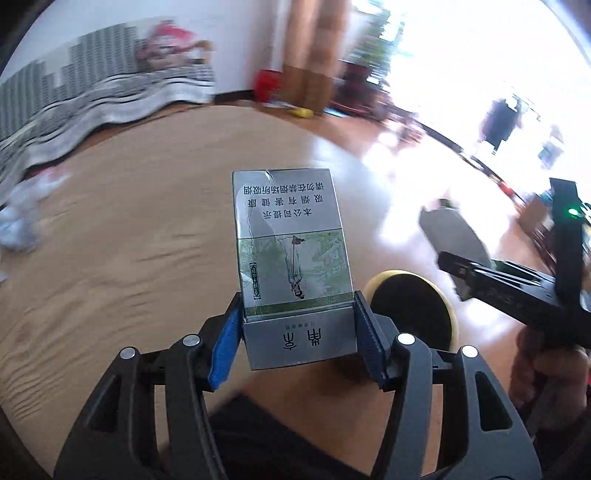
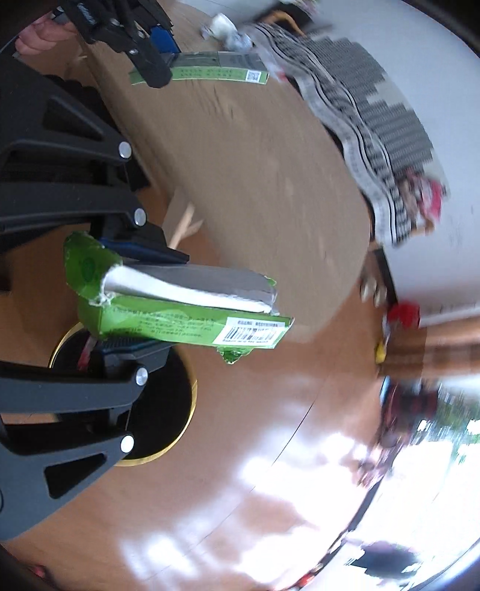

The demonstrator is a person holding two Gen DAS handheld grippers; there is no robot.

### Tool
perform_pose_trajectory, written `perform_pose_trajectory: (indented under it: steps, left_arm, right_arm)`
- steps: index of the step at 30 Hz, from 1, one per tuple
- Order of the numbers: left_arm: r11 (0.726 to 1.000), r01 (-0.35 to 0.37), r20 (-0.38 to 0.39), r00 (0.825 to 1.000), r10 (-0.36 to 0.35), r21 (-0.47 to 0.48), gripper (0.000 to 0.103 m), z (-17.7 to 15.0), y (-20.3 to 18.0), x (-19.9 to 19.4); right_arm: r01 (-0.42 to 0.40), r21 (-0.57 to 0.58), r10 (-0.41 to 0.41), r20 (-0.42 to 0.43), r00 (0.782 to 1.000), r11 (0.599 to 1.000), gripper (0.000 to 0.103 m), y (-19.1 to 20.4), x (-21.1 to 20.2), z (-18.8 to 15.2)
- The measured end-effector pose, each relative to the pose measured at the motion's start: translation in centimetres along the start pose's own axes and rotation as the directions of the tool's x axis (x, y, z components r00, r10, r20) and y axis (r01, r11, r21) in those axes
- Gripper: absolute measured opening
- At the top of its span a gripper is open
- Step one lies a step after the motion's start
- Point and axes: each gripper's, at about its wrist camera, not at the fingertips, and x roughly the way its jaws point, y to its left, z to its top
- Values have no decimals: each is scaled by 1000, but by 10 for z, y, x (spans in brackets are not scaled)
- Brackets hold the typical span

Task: Collect trash
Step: 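Carry the bag and box over the bin and open both tools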

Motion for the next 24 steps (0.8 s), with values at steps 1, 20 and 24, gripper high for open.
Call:
perform_pose_trajectory:
  steps: [1,20,24]
  left_arm:
    - [999,39,-12,999,-38,30,56,1,-18,9]
    - [961,203,-145,973,-177,189,56,-13,-111,78]
    - [963,196,-160,973,-168,183,56,-13,-113,86]
  right_arm:
    - [16,22,-16,-3,1000,1000,35,-14,-1,-3]
    - [62,222,-44,-87,995,973,36,-122,13,-47]
    - [49,238,-28,-91,995,970,60,-126,16,-48]
